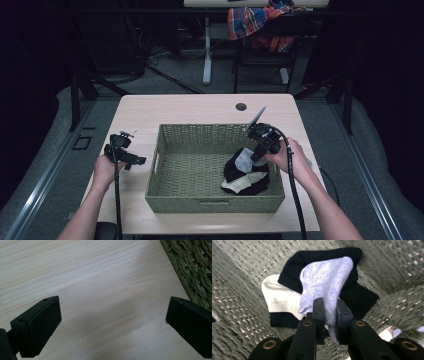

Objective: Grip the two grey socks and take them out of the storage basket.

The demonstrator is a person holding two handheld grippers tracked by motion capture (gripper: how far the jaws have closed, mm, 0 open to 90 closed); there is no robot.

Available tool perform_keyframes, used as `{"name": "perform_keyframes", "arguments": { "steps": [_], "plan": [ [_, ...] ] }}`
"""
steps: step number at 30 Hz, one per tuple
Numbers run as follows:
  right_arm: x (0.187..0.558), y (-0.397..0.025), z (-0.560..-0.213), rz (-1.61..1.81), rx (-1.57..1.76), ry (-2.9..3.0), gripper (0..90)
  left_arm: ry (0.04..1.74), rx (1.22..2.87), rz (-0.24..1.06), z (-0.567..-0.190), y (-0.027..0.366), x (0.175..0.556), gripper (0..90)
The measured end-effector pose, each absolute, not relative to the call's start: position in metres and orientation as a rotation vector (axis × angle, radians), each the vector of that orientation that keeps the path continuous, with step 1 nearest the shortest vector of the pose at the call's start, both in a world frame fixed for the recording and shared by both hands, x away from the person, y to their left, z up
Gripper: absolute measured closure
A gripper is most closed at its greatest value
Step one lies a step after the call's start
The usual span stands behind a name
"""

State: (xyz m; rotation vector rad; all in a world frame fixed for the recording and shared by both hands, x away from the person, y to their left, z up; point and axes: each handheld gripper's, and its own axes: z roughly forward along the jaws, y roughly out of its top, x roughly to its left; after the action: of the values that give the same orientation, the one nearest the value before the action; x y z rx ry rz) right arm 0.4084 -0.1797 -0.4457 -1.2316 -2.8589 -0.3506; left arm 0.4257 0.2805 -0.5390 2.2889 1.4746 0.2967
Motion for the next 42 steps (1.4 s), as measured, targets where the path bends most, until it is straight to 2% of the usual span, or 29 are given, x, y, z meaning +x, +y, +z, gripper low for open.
{"name": "perform_keyframes", "arguments": {
  "steps": [22, 42],
  "plan": [
    [0.401, -0.204, -0.398, -0.585, -1.278, -2.877, 80.6, 1.473, 2.301, 0.283, -0.541, 0.279, 0.426, 0.1],
    [0.392, -0.211, -0.376, -0.666, -1.303, -2.913, 80.4, 1.472, 2.306, 0.281, -0.541, 0.280, 0.426, 0.1]
  ]
}}
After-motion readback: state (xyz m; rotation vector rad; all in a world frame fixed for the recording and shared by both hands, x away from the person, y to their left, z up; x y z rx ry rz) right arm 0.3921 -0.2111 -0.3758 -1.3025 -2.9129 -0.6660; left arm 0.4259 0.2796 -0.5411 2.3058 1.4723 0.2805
